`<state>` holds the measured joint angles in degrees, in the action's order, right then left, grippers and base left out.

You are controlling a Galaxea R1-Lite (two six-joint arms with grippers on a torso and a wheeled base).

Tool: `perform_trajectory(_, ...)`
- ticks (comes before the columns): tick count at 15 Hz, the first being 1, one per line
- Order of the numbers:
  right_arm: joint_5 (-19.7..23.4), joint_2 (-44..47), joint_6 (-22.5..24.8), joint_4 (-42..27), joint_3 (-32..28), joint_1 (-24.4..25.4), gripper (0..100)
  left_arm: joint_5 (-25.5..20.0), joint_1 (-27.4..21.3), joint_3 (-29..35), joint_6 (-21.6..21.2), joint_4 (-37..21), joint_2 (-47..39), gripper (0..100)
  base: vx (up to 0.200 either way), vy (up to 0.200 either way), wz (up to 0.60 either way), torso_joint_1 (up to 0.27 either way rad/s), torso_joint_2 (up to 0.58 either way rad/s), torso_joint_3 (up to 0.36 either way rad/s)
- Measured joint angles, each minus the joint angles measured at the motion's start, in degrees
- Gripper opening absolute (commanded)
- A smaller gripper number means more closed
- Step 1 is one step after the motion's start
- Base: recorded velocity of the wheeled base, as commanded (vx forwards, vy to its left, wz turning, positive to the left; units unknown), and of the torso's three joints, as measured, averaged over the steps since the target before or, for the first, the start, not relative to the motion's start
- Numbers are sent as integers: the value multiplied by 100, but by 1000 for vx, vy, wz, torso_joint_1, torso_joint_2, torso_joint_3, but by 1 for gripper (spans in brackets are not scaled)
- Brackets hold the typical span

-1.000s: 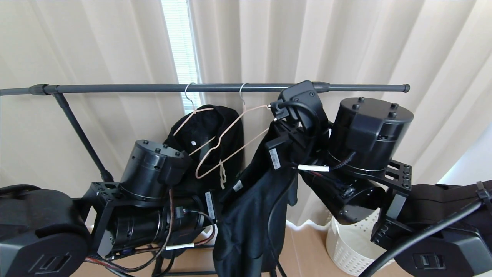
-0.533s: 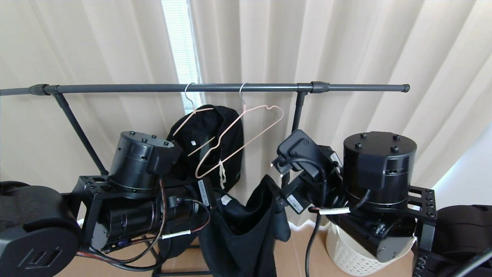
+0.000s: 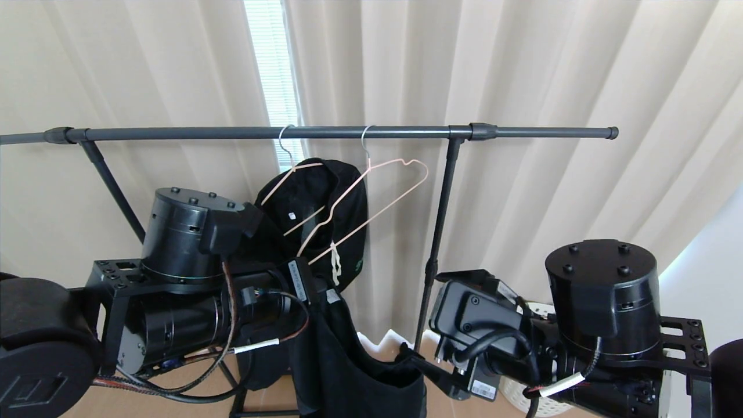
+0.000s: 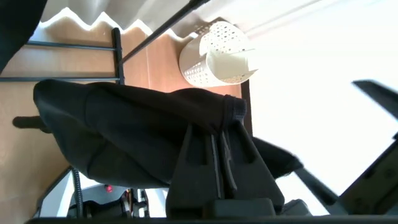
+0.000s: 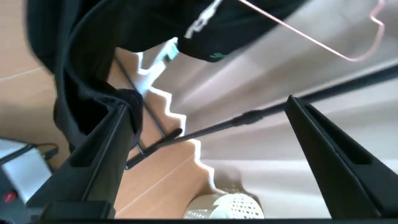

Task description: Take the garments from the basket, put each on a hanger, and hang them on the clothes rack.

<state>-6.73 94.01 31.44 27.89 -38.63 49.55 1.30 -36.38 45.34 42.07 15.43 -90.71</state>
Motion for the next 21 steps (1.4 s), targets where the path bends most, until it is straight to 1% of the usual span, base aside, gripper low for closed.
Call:
perform_trajectory(2, 367, -7, 26, 35, 66, -16, 100, 0, 35, -50, -6, 71, 78, 0, 0, 0, 0, 0, 0, 0)
perform_trajectory(3, 686, -24, 26, 33, 112, -20, 100, 0, 66, -52, -6, 90, 100, 0, 0, 0, 0, 0, 0, 0)
perform_trajectory(5, 1460, -90, 37, 46, 222, -41, 100, 2, 154, -50, -2, 189, 121, 0, 0, 0, 0, 0, 0, 0)
perform_trajectory(7, 1979, -168, 46, 77, 311, -90, 100, 6, 206, -50, -2, 246, 130, 0, 0, 0, 0, 0, 0, 0)
perform_trajectory(8, 2066, -179, 39, 82, 311, -96, 100, 6, 215, -52, -2, 249, 129, 0, 0, 0, 0, 0, 0, 0)
perform_trajectory(9, 2063, -176, -2, 87, 280, -99, 100, 9, 223, -61, -4, 246, 129, 0, 0, 0, 0, 0, 0, 0)
perform_trajectory(10, 1953, -135, -180, 82, 184, -79, 100, 9, 218, -72, -6, 244, 129, 0, 0, 0, 0, 0, 0, 0)
perform_trajectory(11, 1731, -61, -642, 87, 43, 5, 100, 9, 210, -80, -6, 244, 129, 0, 0, 0, 0, 0, 0, 0)
perform_trajectory(13, 896, 205, -2005, 82, -445, 441, 100, 9, 201, -85, -6, 241, 129, 0, 0, 0, 0, 0, 0, 0)
perform_trajectory(15, 176, 588, -2818, 76, -1009, 767, 100, 9, 187, -99, -9, 240, 129, 0, 0, 0, 0, 0, 0, 0)
perform_trajectory(16, -167, 828, -3065, 76, -1319, 877, 100, 9, 187, -110, -6, 244, 129, 0, 0, 0, 0, 0, 0, 0)
perform_trajectory(17, -363, 1031, -3220, 73, -1560, 948, 100, 9, 182, -118, -6, 246, 129, 0, 0, 0, 0, 0, 0, 0)
perform_trajectory(19, -550, 1335, -3365, 71, -1840, 1001, 100, 6, 135, -121, -9, 244, 130, 0, 0, 0, 0, 0, 0, 0)
perform_trajectory(21, -745, 1558, -3379, 73, -2015, 946, 100, 13, 110, -124, -9, 241, 140, 0, 0, 0, 0, 0, 0, 0)
